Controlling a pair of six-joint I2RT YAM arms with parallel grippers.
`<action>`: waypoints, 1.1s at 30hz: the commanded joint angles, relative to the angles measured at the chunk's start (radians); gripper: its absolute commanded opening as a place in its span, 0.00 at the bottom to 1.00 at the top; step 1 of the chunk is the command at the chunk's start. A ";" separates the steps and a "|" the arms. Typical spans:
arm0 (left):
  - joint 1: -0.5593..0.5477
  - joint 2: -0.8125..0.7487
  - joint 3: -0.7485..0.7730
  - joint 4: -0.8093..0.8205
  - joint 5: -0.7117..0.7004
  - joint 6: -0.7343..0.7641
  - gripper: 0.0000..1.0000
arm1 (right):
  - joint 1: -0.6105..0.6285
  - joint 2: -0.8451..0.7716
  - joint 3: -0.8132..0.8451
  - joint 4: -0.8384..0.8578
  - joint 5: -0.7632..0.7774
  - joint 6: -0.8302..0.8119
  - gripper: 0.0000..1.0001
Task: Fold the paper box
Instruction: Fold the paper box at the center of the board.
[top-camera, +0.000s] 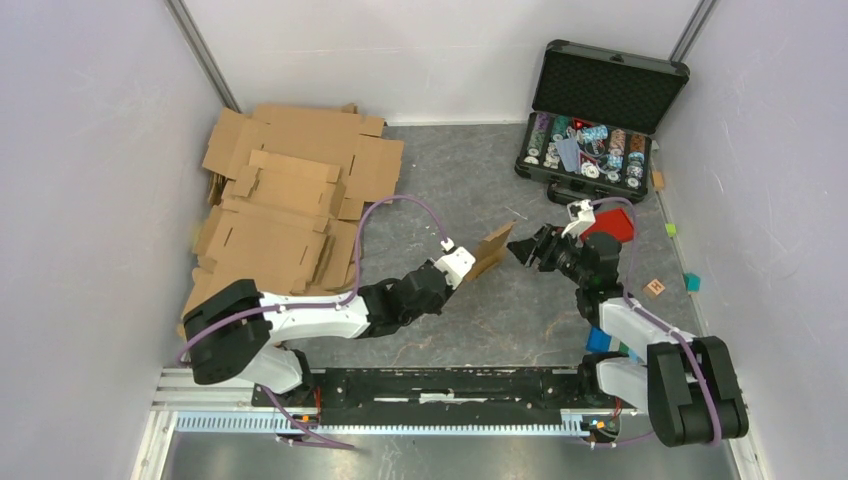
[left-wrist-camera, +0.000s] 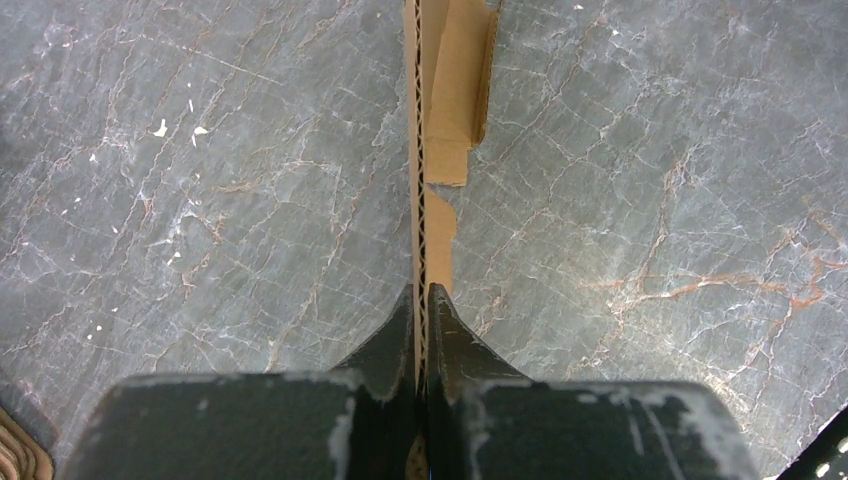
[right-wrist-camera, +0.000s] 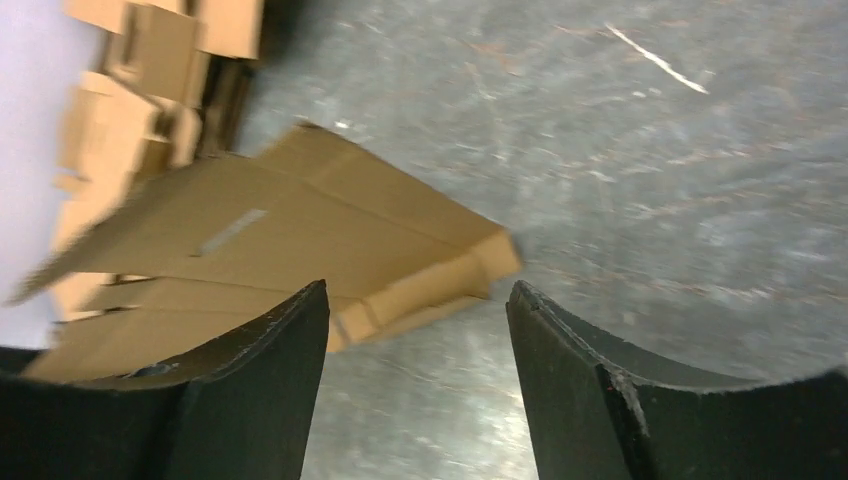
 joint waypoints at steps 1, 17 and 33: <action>0.002 -0.017 0.009 -0.043 -0.007 -0.017 0.02 | -0.003 0.038 0.043 -0.190 0.137 -0.261 0.73; 0.130 -0.369 -0.218 0.190 0.336 -0.095 0.02 | -0.005 -0.040 -0.044 -0.036 -0.113 -0.263 0.78; 0.130 -0.405 -0.243 0.229 0.412 -0.090 0.02 | -0.004 -0.223 -0.021 -0.220 -0.056 -0.336 0.70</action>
